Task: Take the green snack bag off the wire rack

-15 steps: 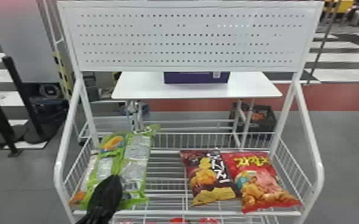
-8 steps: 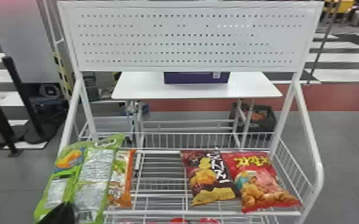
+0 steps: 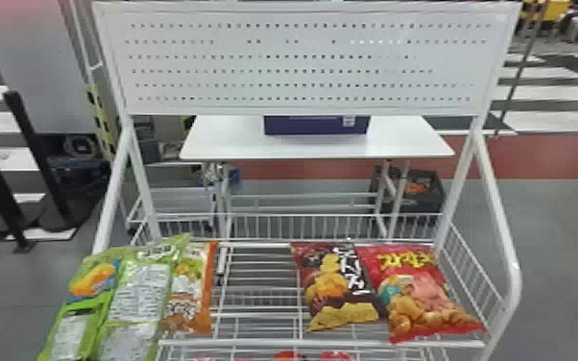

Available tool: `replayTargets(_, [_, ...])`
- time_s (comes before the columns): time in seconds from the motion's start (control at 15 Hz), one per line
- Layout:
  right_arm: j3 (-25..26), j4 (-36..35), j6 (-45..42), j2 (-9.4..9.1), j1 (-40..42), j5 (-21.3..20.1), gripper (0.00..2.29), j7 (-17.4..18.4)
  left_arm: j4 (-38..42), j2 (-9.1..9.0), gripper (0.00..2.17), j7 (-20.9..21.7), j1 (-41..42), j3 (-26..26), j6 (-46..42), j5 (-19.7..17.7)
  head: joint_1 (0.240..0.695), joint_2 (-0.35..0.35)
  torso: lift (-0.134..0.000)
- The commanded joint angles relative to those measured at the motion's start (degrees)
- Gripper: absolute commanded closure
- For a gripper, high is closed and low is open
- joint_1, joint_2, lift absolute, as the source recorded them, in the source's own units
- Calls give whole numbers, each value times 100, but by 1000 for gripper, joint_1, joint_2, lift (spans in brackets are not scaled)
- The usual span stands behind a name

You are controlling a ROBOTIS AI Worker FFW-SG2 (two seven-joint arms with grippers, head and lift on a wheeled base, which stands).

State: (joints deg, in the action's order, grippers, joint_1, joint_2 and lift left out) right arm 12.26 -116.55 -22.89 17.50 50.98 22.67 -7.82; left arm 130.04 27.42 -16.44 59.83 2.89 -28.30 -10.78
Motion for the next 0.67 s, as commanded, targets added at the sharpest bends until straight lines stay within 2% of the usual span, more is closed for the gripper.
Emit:
replayTargets(0.0, [5,-16,0,17,9,0,174,0,-5,1,1706,0,11,1,-4,6,499,0,0])
replayTargets(0.6, [5,-34,0,17,0,0,174,0,-66,-26,1706,-9,20,-43,-285,-3,499,0,0])
